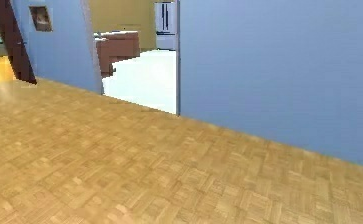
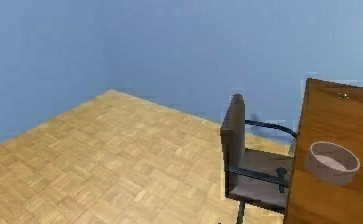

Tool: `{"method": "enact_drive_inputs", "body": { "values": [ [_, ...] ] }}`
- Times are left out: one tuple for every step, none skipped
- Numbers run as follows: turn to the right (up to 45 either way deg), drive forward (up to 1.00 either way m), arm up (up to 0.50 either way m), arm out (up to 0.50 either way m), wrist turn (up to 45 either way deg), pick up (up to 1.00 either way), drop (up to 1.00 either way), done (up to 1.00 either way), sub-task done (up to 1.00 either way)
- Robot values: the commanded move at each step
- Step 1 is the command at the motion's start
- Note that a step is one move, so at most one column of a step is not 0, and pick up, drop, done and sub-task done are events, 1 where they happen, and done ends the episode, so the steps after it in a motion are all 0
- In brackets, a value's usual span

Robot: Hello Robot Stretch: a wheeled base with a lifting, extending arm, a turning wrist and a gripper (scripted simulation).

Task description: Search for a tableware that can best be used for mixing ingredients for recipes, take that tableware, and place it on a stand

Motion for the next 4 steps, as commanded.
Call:
{"method": "enact_drive_inputs", "body": {
  "values": [
    [0.0,0.10,0.00,0.00,0.0,0.00,0.00,0.00,0.00],
    [45.0,0.00,0.00,0.00,0.0,0.00,0.00,0.00,0.00],
    [36.0,0.00,0.00,0.00,0.0,0.00,0.00,0.00,0.00],
    [0.0,0.45,0.00,0.00,0.0,0.00,0.00,0.00,0.00]
  ]
}}
